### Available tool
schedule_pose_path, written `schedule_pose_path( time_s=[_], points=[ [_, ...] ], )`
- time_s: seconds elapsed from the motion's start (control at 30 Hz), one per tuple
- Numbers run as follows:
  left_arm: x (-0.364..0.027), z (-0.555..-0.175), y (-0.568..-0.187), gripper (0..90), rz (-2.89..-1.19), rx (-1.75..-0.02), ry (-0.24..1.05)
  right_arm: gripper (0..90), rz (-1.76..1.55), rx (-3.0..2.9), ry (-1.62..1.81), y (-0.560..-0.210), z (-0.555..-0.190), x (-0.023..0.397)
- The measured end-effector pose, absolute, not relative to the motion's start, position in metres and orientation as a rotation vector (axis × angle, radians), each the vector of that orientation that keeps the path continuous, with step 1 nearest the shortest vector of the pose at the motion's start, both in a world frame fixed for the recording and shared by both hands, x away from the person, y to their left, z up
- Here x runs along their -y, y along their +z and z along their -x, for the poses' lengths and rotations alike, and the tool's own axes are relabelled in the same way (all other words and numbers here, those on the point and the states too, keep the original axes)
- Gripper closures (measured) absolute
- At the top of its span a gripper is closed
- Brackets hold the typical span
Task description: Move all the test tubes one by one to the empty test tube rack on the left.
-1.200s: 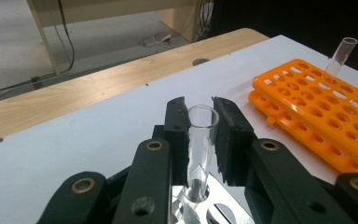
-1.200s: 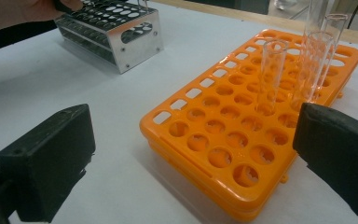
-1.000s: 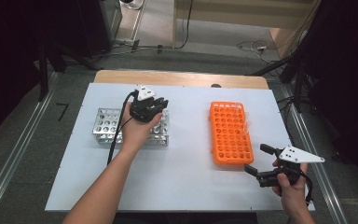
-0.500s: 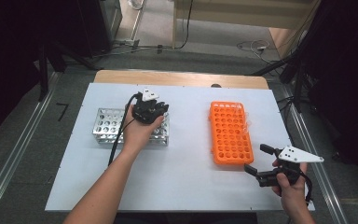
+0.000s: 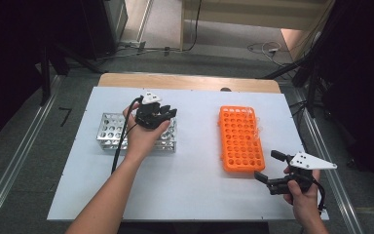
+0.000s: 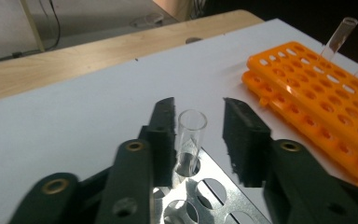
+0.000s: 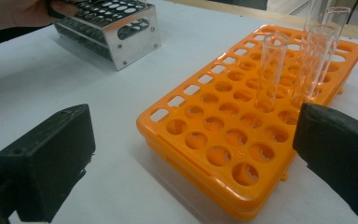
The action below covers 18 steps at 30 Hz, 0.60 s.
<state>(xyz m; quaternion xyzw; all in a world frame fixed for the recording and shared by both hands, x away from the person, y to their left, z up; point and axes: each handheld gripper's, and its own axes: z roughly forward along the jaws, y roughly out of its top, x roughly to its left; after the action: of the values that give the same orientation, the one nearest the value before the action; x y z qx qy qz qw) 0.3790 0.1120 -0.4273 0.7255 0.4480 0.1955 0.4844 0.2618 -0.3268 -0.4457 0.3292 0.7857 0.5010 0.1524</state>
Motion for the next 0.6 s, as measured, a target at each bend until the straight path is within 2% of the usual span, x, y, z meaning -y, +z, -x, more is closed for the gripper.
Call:
schedule_pose_path(
  time_s=[0.03,0.3,0.43,0.6],
  points=[
    [-0.113,-0.377,-0.426,55.9,-1.757,-1.083,0.470,0.0,-0.946,-2.256,1.438,-0.446,-0.262,0.327],
    [-0.121,-0.352,-0.421,35.1,-1.708,-1.040,0.462,0.0,-0.968,-2.253,1.454,-0.445,-0.268,0.326],
    [-0.125,-0.338,-0.419,28.8,-1.688,-1.015,0.443,0.0,-0.989,-2.250,1.475,-0.445,-0.272,0.324],
    [-0.131,-0.317,-0.416,25.0,-1.642,-0.995,0.424,0.0,-1.008,-2.253,1.448,-0.447,-0.282,0.321]
  ],
)
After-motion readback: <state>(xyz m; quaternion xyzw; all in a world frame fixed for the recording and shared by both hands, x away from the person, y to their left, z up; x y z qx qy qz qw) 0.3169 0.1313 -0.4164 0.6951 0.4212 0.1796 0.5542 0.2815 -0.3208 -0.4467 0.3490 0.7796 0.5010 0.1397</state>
